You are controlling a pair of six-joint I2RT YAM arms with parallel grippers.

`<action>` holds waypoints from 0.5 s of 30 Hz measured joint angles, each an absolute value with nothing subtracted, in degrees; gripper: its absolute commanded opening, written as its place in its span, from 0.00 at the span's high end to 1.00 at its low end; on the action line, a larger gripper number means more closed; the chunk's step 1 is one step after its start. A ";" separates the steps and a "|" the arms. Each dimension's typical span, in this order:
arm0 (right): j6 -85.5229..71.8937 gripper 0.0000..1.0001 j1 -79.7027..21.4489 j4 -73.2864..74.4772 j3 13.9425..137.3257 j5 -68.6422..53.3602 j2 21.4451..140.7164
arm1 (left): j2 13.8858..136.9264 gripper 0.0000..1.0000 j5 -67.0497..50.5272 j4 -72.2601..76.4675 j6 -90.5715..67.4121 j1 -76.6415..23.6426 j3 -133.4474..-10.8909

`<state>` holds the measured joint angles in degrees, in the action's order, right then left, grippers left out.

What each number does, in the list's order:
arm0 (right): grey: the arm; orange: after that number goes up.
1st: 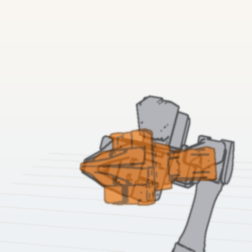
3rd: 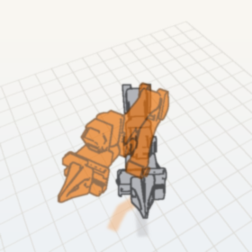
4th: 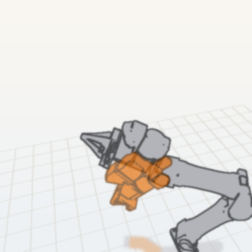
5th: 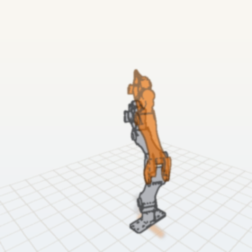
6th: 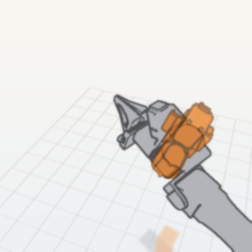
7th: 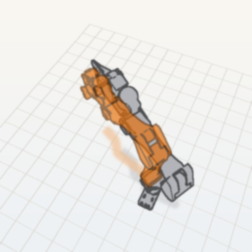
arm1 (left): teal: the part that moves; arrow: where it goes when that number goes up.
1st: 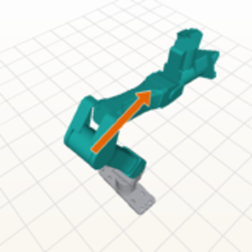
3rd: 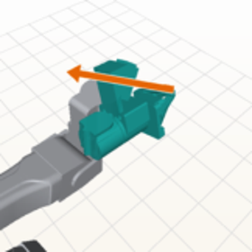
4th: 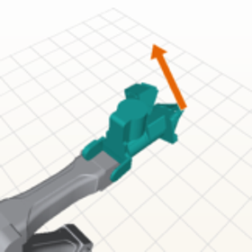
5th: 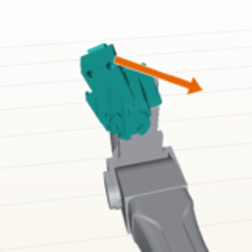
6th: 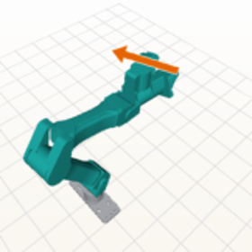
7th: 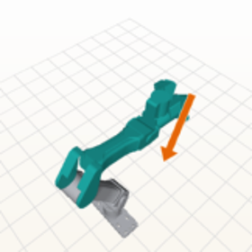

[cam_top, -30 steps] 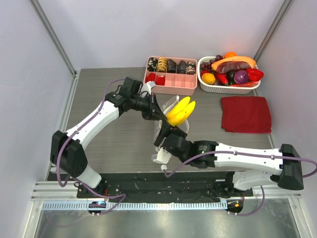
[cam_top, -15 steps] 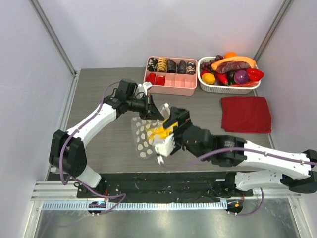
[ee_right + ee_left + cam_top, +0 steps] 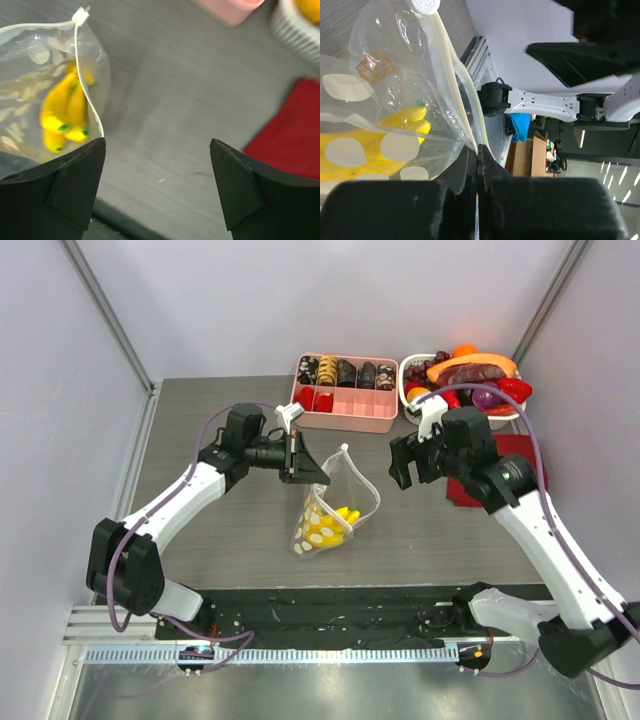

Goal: Place the food in the zip-top bag and seal the zipper
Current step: Pick up the fake vegetable from the bin.

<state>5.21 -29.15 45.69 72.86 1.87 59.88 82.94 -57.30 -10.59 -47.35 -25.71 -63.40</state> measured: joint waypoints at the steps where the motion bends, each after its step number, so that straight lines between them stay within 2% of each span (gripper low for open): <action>1: 2.94 0.13 -26.81 46.46 72.97 -2.59 61.43 | 82.78 1.00 -57.39 -10.20 -47.35 -25.69 -63.40; 4: -2.07 0.14 -22.65 48.34 73.12 -13.96 66.70 | 82.32 1.00 -57.52 -9.58 -47.35 -25.67 -63.40; 7: -4.91 0.23 -22.41 48.38 72.44 -21.61 69.47 | 81.62 1.00 -57.52 -9.65 -46.92 -25.67 -63.40; 9: -6.61 0.39 -22.44 47.99 71.50 -25.32 69.78 | 81.14 1.00 -57.43 -10.00 -46.06 -25.67 -63.42; 10: -7.79 0.63 -22.44 48.01 71.33 -27.62 70.04 | 80.64 1.00 -57.23 -10.83 -45.41 -25.67 -63.46; 11: -7.81 0.78 -22.44 47.77 71.33 -28.49 70.17 | 80.42 1.00 -57.10 -11.22 -45.01 -25.67 -63.48; 13: -8.71 0.99 -22.41 46.65 71.35 -30.94 70.96 | 80.05 1.00 -56.21 -14.46 -43.35 -25.67 -64.51; 15: -9.54 0.99 -22.44 46.06 71.83 -32.45 72.23 | 80.05 1.00 -54.50 -18.46 -41.47 -25.69 -66.50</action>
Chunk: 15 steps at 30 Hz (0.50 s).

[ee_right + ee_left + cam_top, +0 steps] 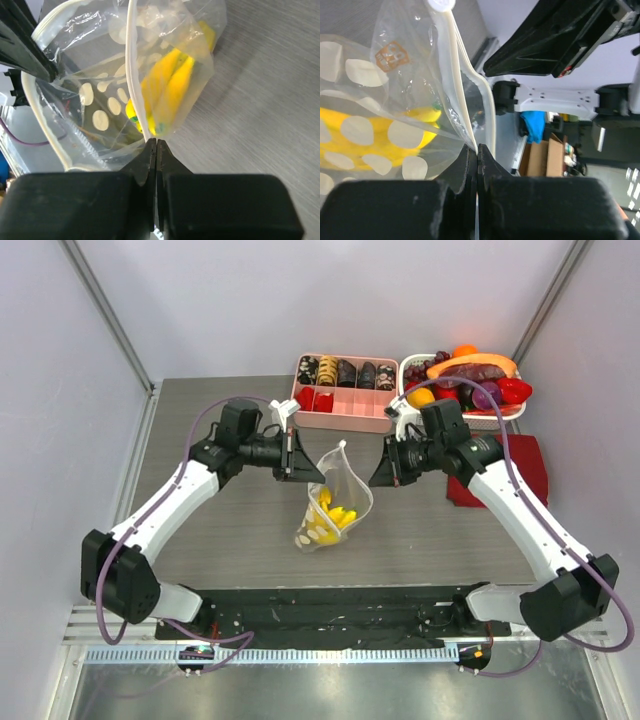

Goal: Place the food in the zip-top bag and seal the zipper
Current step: Pick up the fake vegetable from the bin.

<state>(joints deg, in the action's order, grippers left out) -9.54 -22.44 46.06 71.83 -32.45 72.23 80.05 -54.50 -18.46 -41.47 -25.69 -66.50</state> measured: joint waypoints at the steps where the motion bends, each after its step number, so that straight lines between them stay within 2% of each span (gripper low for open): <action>1: -9.72 0.99 -22.44 45.95 72.36 -32.82 73.01 | 80.05 1.00 -53.19 -21.26 -40.42 -25.67 -67.85; 5: -9.61 0.98 -22.44 45.01 76.90 -33.43 77.08 | 79.92 1.00 -48.16 -30.52 -37.41 -25.67 -73.47; 6: -9.23 0.89 -22.44 44.64 78.17 -33.45 77.78 | 79.66 1.00 -46.63 -32.29 -36.95 -25.67 -74.48; 7: -8.82 0.57 -22.41 44.34 79.35 -33.45 78.32 | 79.20 1.00 -45.21 -33.80 -36.71 -25.67 -75.02; 10: -5.96 0.25 -22.37 44.10 82.89 -31.97 79.92 | 76.69 1.00 -39.07 -38.00 -35.42 -25.67 -75.13; 12: -4.49 0.15 -22.22 44.10 85.03 -29.12 81.43 | 75.64 1.00 -36.23 -39.33 -34.26 -25.63 -75.13; 13: -3.33 0.01 -21.98 44.23 86.41 -27.70 82.56 | 75.44 1.00 -35.16 -39.77 -33.78 -25.52 -75.13; 15: -1.04 0.00 -19.84 44.40 89.58 -26.02 85.84 | 75.55 1.00 -33.78 -40.23 -32.67 -25.45 -75.20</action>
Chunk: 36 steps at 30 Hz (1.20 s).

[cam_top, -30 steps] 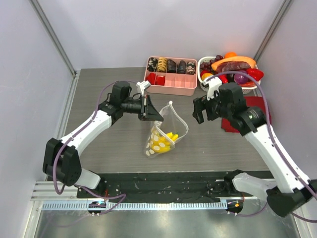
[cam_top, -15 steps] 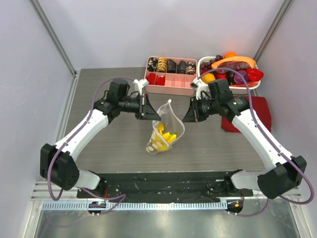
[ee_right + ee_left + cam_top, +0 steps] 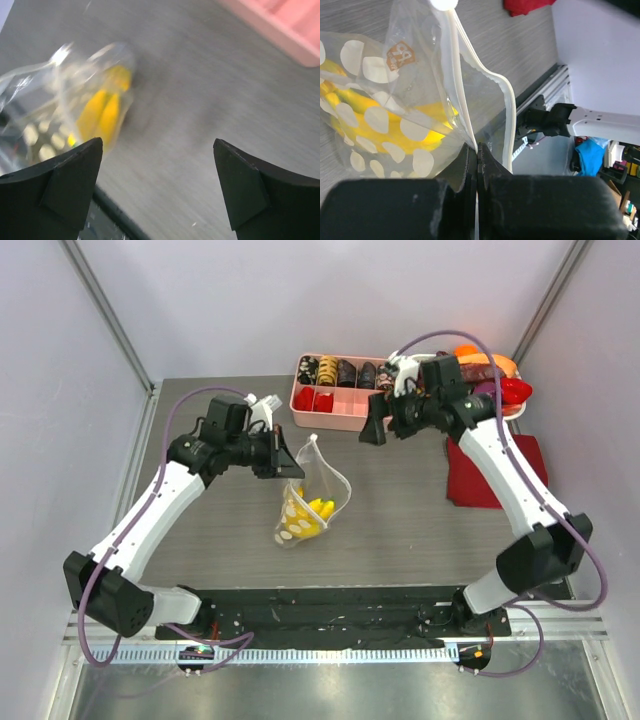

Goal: Place the food in the zip-top bag and seal the zipper
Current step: Pick up the fake vegetable from the bin.

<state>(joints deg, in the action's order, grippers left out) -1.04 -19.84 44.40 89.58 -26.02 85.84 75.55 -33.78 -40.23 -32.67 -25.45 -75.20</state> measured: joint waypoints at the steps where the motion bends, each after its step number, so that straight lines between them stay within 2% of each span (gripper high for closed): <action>1: -0.19 0.00 -17.72 44.42 91.39 -25.69 87.85 | 75.79 1.00 -33.21 -40.47 -32.27 -25.41 -75.22; 8: -1.19 0.00 2.31 41.08 99.59 -24.32 100.03 | 76.64 1.00 -30.63 -39.70 -30.20 -25.36 -75.83; 16: -3.29 0.01 16.01 37.01 107.24 -20.78 105.12 | 77.03 1.00 -29.82 -38.04 -29.54 -25.36 -75.85; 21: -2.63 0.00 18.76 35.38 111.22 -18.06 109.91 | 78.76 1.00 -28.53 -38.04 -29.02 -25.36 -77.30; 36: 4.51 0.00 18.44 35.16 115.92 -16.12 120.97 | 79.55 1.00 -28.10 -37.93 -27.83 -25.36 -78.08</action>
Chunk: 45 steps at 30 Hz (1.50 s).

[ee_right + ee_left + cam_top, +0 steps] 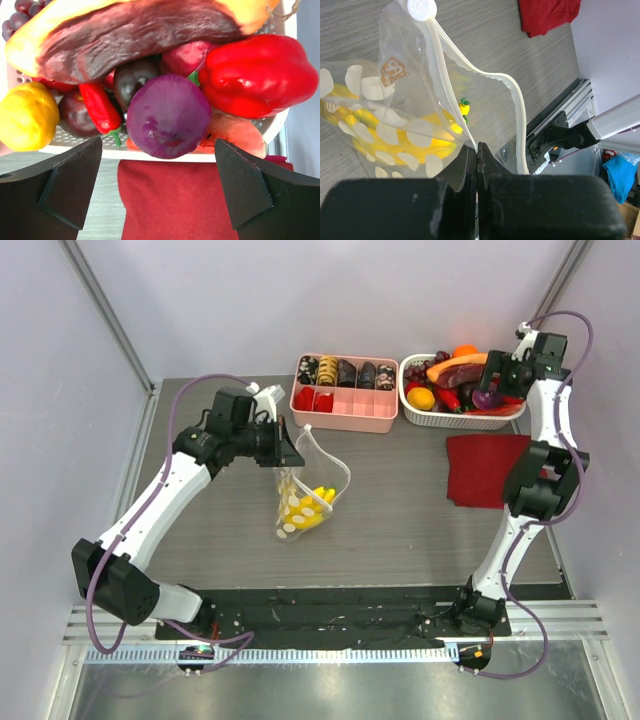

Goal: Place the food in the zip-top bag and seal the zipper
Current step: Pick up the fake vegetable from the bin.

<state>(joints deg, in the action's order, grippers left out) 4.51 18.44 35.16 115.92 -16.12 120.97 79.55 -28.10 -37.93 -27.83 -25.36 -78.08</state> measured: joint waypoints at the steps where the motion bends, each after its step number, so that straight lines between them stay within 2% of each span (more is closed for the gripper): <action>1: 4.54 0.00 18.44 35.11 116.33 -16.03 121.34 | 79.55 1.00 -28.10 -37.93 -27.79 -25.36 -78.08; 18: 4.23 0.01 17.45 34.24 119.70 -15.03 127.61 | 79.88 1.00 -28.14 -37.71 -27.49 -25.34 -78.08; 22: 4.12 0.04 16.82 34.20 119.81 -14.98 128.35 | 79.92 1.00 -28.12 -37.71 -27.07 -25.36 -78.08; 27: 3.95 0.13 16.53 34.26 120.33 -14.87 128.66 | 79.99 1.00 -28.14 -37.71 -26.76 -25.34 -78.08; 32: 3.70 0.34 16.51 33.82 120.55 -14.59 128.64 | 80.16 1.00 -28.14 -37.71 -26.74 -25.34 -78.08; 45: 2.94 0.48 16.60 33.45 120.55 -14.20 127.92 | 80.58 1.00 -28.16 -37.54 -26.74 -25.34 -77.95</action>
